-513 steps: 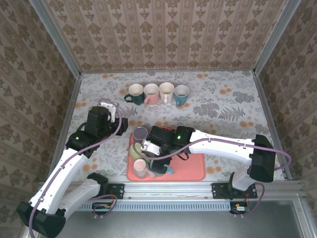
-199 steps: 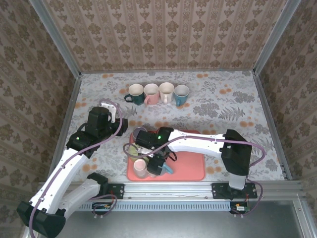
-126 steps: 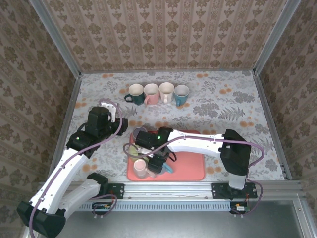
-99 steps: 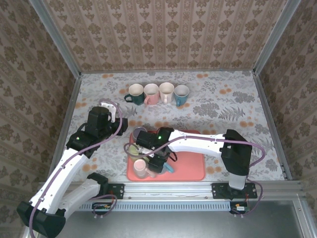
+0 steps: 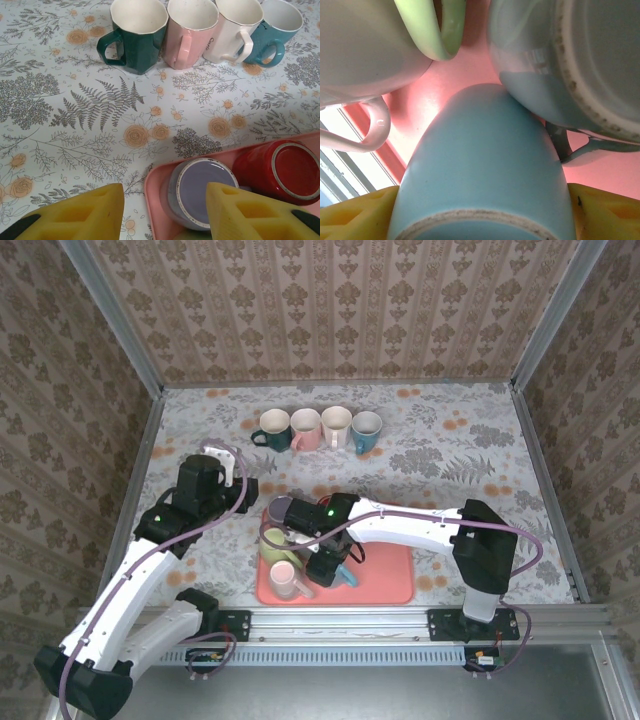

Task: Turn the mug right side up

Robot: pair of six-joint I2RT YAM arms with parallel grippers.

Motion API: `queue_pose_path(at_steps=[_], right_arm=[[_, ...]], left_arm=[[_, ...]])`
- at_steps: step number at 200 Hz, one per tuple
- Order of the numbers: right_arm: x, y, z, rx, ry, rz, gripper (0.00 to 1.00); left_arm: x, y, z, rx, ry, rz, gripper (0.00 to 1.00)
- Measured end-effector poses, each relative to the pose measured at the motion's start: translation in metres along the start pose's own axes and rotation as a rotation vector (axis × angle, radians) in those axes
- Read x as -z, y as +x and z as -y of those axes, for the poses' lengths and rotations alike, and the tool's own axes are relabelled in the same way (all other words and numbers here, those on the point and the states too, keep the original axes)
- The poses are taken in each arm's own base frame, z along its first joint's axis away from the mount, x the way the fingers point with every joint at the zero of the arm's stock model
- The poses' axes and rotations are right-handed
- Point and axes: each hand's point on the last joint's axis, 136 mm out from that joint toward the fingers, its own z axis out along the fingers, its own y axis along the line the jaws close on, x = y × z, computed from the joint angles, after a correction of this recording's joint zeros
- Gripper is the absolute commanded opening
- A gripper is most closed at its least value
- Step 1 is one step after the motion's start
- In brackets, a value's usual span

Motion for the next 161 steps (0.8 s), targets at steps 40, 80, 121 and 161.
queue_pose_path(at_steps=[40, 80, 121, 161], right_arm=[[0.0, 0.0, 0.0, 0.001, 0.0, -0.001, 0.67], [0.004, -0.001, 0.001, -0.013, 0.004, 0.009, 0.38], [0.017, 0.01, 0.015, -0.087, -0.005, 0.012, 0.31], [0.069, 0.012, 0.034, -0.207, -0.069, 0.156, 0.3]], left_arm=[[0.0, 0.0, 0.0, 0.0, 0.0, 0.0, 0.48], [0.0, 0.0, 0.0, 0.0, 0.0, 0.0, 0.48], [0.0, 0.0, 0.0, 0.0, 0.0, 0.0, 0.48], [-0.002, 0.001, 0.0, 0.0, -0.002, -0.006, 0.48]])
